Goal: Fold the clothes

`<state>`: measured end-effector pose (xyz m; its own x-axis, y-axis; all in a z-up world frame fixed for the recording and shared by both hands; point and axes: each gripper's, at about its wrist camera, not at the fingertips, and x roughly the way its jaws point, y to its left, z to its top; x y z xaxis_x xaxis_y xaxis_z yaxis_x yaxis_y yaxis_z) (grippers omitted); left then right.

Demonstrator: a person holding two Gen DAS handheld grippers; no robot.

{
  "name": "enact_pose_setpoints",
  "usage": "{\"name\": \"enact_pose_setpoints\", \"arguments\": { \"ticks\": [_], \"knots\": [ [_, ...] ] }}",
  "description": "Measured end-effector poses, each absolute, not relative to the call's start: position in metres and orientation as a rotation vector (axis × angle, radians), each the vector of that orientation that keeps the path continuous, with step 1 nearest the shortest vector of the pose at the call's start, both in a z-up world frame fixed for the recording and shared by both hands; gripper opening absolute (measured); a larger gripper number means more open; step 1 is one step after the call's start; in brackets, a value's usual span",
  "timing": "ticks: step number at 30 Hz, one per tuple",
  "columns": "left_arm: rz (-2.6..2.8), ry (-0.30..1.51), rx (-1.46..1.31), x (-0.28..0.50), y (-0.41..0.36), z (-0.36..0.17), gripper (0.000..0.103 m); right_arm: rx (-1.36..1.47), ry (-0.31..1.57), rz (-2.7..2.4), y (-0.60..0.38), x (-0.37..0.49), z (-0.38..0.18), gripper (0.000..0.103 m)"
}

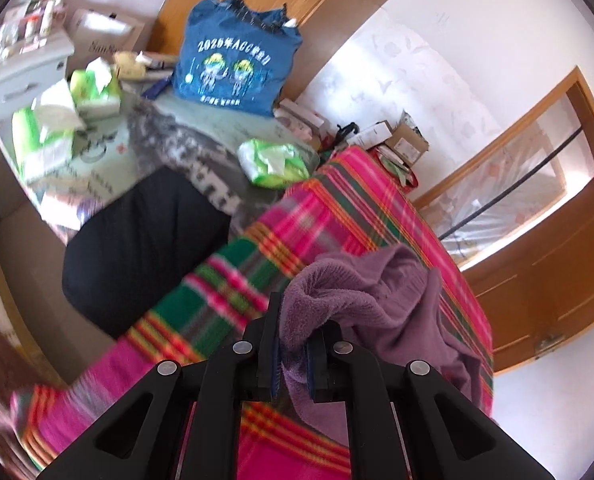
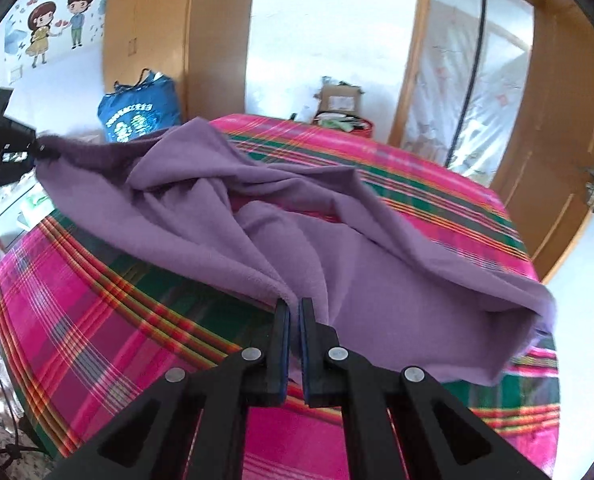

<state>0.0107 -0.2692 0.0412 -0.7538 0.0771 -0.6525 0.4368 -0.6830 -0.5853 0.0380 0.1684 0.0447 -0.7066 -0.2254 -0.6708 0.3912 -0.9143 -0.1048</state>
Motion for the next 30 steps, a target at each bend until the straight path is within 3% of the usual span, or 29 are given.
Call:
{"name": "enact_pose_setpoints", "arguments": {
  "ticks": [30],
  "knots": [
    [-2.425,1.320,1.088,0.121,-0.244,-0.023,0.009,0.990,0.278,-2.719,0.229,0.145,0.042,0.004]
  ]
}}
